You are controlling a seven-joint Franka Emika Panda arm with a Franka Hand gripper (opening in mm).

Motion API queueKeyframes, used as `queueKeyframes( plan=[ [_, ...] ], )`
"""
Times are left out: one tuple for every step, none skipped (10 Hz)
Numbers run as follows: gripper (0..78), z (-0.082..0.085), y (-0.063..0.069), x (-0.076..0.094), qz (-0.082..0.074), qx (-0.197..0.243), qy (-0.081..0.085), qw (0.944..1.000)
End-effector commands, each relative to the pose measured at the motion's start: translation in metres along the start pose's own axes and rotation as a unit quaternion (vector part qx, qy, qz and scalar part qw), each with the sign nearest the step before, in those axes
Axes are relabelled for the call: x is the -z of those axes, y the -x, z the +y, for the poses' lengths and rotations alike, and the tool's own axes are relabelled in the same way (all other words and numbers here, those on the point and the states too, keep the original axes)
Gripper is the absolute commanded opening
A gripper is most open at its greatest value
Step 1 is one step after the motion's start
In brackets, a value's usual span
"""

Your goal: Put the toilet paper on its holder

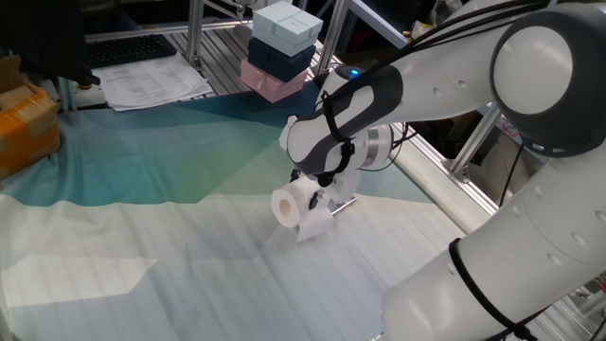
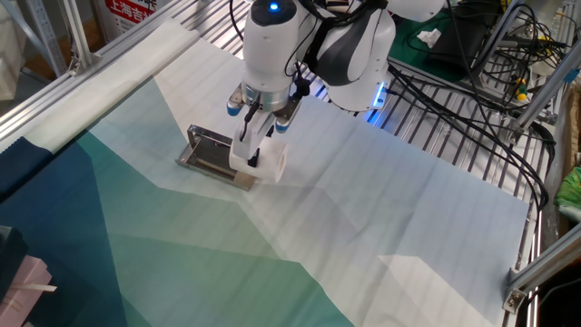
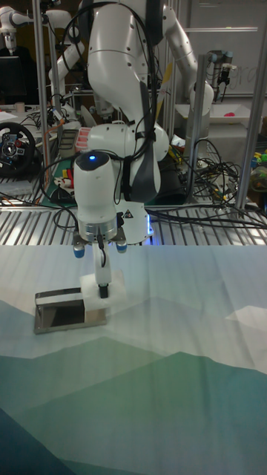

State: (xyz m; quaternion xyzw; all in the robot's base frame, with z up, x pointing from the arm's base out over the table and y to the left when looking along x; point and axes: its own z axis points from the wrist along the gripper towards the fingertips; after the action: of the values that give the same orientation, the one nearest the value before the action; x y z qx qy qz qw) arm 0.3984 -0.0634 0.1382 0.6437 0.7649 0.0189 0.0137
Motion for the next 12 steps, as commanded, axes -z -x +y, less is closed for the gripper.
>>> queueKeyframes(
  plan=[
    [1.3,0.001,0.000,0.001,-0.003,0.008,-0.005,0.9999],
    [1.3,0.001,0.000,0.001,-0.002,0.020,-0.003,0.9998],
    [1.3,0.001,0.000,0.001,-0.002,0.021,-0.002,0.9998],
    [1.3,0.001,0.000,0.001,-0.002,0.024,-0.001,0.9997],
    [1.3,0.001,0.000,0.001,0.000,0.028,-0.003,0.9996],
    [1.3,0.001,0.000,0.001,0.006,0.033,-0.002,0.9994],
    [1.3,0.001,0.000,0.001,0.009,0.051,-0.005,0.9987],
    [1.3,0.001,0.000,0.001,0.009,0.055,-0.006,0.9984],
    [1.3,0.001,0.000,0.001,0.013,0.045,-0.005,0.9989],
    [1.3,-0.002,-0.008,0.005,0.022,0.027,-0.003,0.9994],
    [1.3,-0.004,-0.014,0.007,0.022,0.008,-0.002,0.9997],
    [1.3,-0.007,-0.022,0.007,0.017,-0.002,-0.004,0.9999]
  ],
)
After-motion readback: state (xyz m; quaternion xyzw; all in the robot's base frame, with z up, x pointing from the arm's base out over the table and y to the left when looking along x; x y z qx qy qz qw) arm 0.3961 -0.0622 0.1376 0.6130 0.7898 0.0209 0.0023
